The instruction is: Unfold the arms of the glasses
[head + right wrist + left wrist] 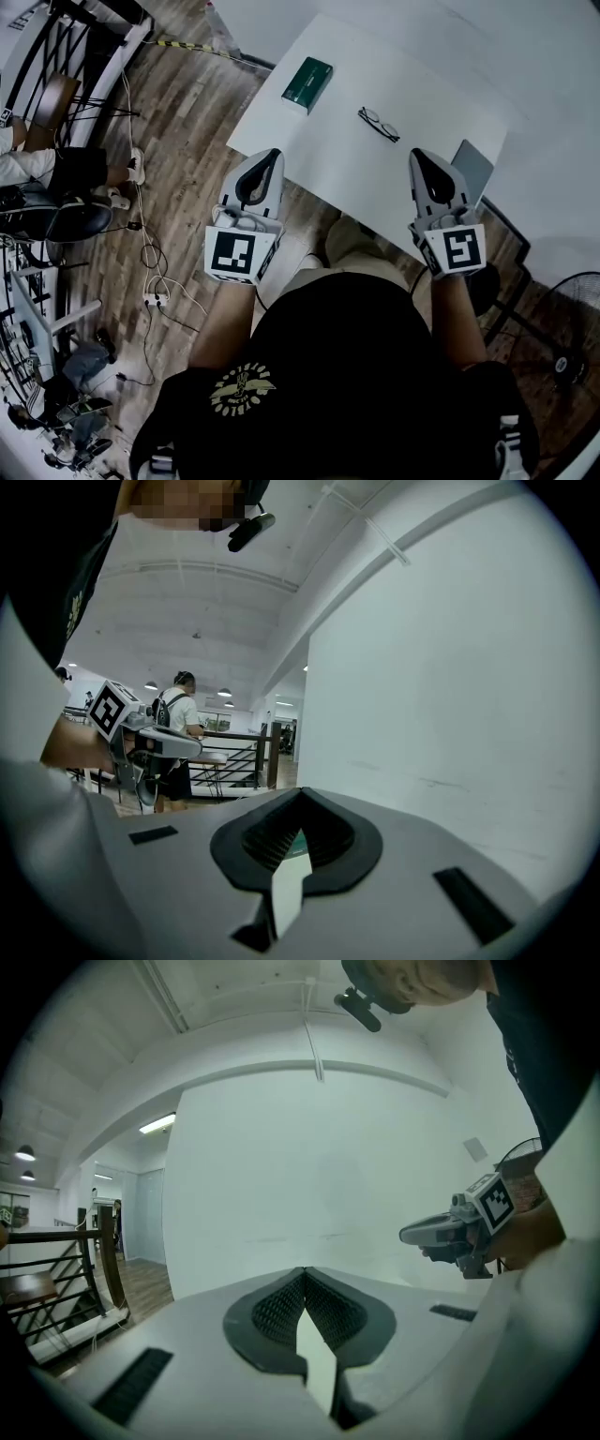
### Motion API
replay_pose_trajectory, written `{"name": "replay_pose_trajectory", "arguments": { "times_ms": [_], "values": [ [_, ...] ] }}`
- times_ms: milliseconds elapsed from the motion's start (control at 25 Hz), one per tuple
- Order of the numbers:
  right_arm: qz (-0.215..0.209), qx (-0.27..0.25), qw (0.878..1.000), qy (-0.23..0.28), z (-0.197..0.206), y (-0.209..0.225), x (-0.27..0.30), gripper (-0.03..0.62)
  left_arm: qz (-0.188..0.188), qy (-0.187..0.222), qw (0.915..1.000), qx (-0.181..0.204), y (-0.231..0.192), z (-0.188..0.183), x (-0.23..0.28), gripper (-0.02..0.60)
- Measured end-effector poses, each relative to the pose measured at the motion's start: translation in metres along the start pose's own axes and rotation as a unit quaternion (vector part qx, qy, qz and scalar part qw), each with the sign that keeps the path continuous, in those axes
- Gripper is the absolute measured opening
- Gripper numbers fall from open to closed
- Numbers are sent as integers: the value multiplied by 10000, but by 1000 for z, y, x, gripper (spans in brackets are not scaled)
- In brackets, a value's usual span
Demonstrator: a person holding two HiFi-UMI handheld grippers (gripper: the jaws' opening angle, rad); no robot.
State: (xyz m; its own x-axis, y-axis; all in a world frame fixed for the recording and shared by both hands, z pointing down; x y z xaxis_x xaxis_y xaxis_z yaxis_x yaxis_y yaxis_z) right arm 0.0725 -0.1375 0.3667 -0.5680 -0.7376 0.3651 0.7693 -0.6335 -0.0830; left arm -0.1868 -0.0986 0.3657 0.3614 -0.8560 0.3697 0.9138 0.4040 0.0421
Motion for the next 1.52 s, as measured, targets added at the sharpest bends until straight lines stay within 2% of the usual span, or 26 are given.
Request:
{"name": "replay_pose_trajectory", "arguments": {
  "times_ms": [280,960,1520],
  "values": [
    [-159,45,9996,-208,9,5,26,-5,13,-303,9994,-167,-8,21,16,6],
    [-344,-226,9952,-891,66,26,83,-5,288,-604,9974,-267,1,73,81,6],
    [-453,-676,9789,-1873,123,54,162,-5,327,-940,9939,-471,-3,108,135,6]
  ]
}}
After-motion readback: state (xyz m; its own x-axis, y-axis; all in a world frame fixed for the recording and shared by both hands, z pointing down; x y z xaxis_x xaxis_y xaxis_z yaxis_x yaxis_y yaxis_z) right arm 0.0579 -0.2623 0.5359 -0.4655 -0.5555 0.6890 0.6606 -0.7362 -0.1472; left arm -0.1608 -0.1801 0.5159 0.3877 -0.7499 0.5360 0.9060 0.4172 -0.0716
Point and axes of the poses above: the fingertips, and each gripper's own axes: x forward along the fingers, y to its right, z out of its underside, the point moved 6 cm from there along -x, backward along the fingers, and after that the axes turned 12 degrees about -y, right-handed, at the moved point
